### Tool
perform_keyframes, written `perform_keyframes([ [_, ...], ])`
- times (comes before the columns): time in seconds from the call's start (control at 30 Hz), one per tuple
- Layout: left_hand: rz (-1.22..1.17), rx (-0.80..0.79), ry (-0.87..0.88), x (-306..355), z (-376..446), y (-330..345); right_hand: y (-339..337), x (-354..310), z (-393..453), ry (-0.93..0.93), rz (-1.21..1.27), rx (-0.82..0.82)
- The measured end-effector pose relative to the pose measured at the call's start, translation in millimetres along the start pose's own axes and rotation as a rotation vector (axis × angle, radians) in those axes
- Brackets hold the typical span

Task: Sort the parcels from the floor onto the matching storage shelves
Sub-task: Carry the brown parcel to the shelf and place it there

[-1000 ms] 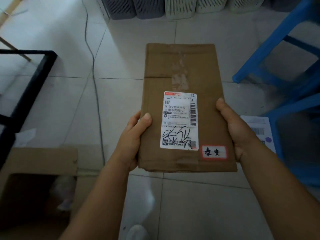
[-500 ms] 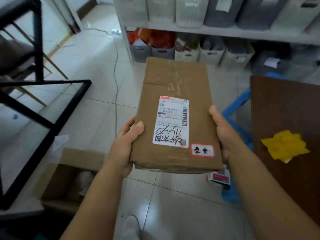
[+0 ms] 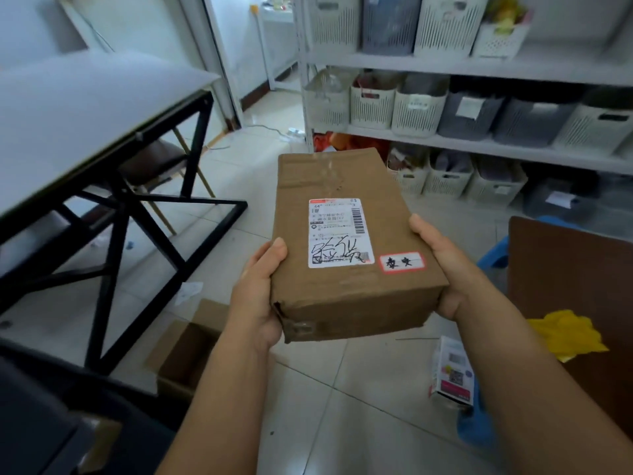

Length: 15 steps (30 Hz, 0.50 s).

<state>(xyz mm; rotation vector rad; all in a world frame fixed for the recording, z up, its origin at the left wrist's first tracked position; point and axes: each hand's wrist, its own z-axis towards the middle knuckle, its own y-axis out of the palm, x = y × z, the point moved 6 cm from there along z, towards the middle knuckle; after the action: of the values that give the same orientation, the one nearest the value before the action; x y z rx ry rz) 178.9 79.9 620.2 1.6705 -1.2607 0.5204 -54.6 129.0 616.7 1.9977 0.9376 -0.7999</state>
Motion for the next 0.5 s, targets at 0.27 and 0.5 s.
perform_keyframes([
  [0.27, -0.062, 0.081, 0.051, 46, -82, -32, 66, -5, -51, 0.008, -0.048, -0.082],
  [0.5, -0.155, 0.208, 0.190, 47, -169, -53, 102, 1, -97, 0.061, -0.132, -0.261],
])
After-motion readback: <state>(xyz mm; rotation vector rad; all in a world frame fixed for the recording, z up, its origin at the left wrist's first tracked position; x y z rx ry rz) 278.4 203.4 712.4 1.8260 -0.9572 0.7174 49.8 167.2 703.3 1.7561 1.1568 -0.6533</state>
